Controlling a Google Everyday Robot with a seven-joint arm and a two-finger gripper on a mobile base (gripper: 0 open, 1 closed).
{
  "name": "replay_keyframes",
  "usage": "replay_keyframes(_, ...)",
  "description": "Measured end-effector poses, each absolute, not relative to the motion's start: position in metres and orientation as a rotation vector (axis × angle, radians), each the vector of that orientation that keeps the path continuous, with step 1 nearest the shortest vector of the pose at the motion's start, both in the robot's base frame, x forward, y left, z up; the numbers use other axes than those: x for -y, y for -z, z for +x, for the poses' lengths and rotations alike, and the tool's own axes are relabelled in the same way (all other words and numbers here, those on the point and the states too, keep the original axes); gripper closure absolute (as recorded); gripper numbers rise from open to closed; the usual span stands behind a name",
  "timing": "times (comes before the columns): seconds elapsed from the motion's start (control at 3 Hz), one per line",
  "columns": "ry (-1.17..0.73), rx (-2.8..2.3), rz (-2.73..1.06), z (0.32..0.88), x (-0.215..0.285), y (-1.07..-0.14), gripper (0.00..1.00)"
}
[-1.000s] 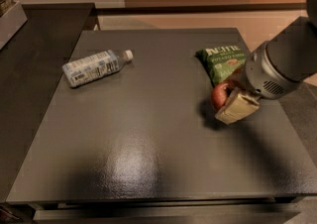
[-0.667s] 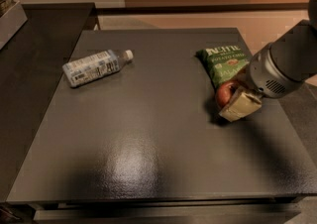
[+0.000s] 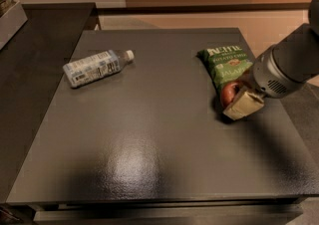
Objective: Move apple near green jalapeno chip bag
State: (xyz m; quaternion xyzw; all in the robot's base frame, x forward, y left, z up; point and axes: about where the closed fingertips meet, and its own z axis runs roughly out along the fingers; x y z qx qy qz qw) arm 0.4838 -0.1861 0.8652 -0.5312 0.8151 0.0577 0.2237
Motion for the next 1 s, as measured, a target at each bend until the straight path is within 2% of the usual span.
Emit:
replay_keyframes(0.67, -0.156, -2.259, -1.472, 0.4837, 0.1839, -0.8583, 0.05)
replay_keyframes(1.0, -0.157, -2.258, -1.474, 0.4836, 0.183, -0.858, 0.0)
